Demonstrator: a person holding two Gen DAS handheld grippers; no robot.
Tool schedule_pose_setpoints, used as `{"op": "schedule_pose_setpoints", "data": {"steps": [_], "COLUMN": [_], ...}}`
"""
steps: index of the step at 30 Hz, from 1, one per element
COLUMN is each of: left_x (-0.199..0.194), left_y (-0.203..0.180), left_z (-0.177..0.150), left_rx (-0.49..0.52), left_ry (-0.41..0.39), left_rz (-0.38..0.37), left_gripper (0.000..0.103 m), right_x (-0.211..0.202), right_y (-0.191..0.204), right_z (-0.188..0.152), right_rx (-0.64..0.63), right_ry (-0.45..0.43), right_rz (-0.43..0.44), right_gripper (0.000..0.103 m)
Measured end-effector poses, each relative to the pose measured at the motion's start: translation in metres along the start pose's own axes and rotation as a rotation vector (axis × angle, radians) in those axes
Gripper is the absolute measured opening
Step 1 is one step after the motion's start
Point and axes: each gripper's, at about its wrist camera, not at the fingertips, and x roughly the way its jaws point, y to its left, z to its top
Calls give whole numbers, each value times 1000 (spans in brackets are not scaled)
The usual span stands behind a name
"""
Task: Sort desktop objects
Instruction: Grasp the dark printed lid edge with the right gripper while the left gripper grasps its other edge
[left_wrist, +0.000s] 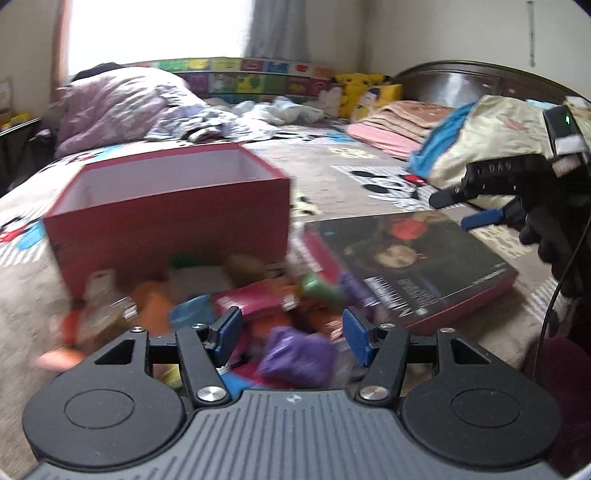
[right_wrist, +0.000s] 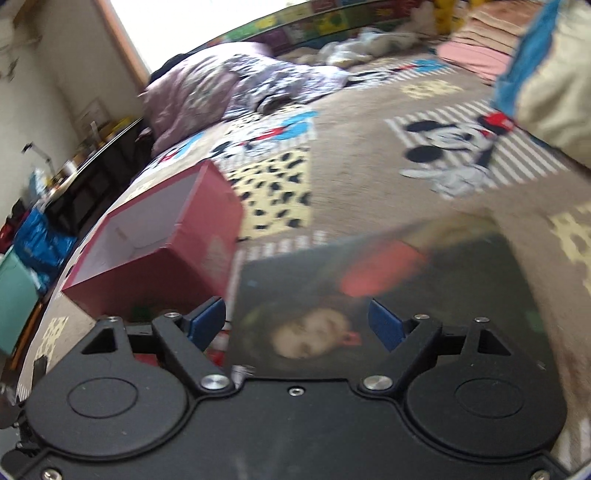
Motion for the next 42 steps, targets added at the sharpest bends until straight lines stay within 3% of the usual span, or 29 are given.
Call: {"op": "schedule_pose_setpoints", "data": {"steps": [8,11,20,29,36,42], "left_x": [41,59,92,109,128,132], "left_y": [-60,-75,-74,-60,-63,-68], "left_z": [15,15,11,16,24,28], "left_rx": [62,43,-4,-60,-81,-71], "left_ry": [39,75,156,181,190,209], "left_rz": [-147,-179,-94,-111,-99,-101], "left_gripper": [59,59,59,59,73,74], "right_x": [-25,-32,-40,-32,-12,-17], "right_y": [-62,-81,-120,-133,-143,-140], "right_z": [-20,-28,-43,-40,-43,-47], "right_rx": [112,149,201,171,89,34], "right_ry": [-34,-37,-59,-78,-25,-3], "right_rz": [-50,-60,-39,-91,-81,-47], "right_gripper": [86,86,86,86,86,92]}}
